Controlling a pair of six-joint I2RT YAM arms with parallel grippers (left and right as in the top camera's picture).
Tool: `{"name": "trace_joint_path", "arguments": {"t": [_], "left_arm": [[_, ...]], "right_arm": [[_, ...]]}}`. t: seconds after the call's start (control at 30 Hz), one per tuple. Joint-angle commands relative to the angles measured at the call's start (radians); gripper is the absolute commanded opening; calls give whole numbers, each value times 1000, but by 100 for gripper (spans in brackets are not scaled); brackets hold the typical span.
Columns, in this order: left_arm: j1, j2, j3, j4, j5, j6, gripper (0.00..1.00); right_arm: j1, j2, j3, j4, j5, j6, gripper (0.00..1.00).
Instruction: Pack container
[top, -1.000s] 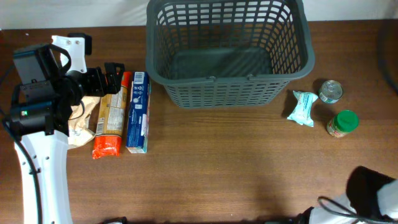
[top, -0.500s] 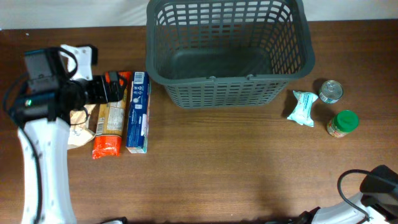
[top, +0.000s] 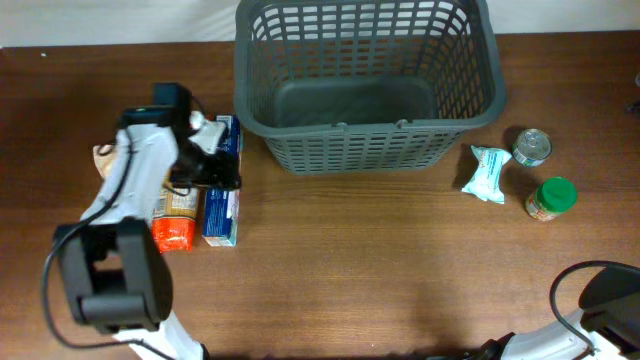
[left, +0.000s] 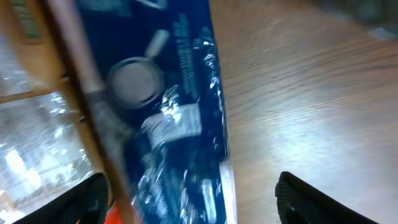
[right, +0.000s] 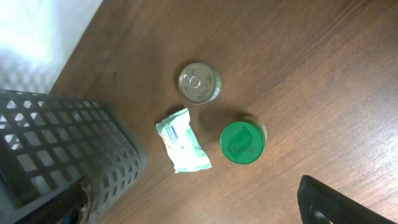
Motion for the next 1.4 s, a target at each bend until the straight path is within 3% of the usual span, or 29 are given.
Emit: {"name": "trace_joint_path", "arguments": {"t": [0.0,0.17,0.2,0.33,0.37,0.63,0.8,0.87,1.13,1.37], "left_arm": [[-38,71,1,16,-165,-38,77],[-44,143,1,35,-174,-61,71],[-44,158,1,38,-174,-61,63],[-44,201,1,42,-173,-68,9],[-44,201,1,38,-169,-68,2],[-31,147,149,-95,-188,-82,2],[-7,85,430,-224,-333,-117,2],[-9,47,603,-233,-456,-98,2],[-103,-11,991,-46,-457,254,2],[-327,1,1070,108,-375,871,2]], "right_arm": [[5,-1,-9,0,-19,8,99],[5,-1,-9,0,-19,8,99],[5,-1,-9,0,-19,8,99],[5,-1,-9,0,-19,8,99],[5,-1,-9,0,-19,8,99],[5,-1,-9,0,-19,8,99],[5,-1,-9,0,-19,8,99],[5,-1,-9,0,-19,8,99],[5,-1,-9,0,-19,8,99],[5,-1,-9,0,-19,8,99]]}}
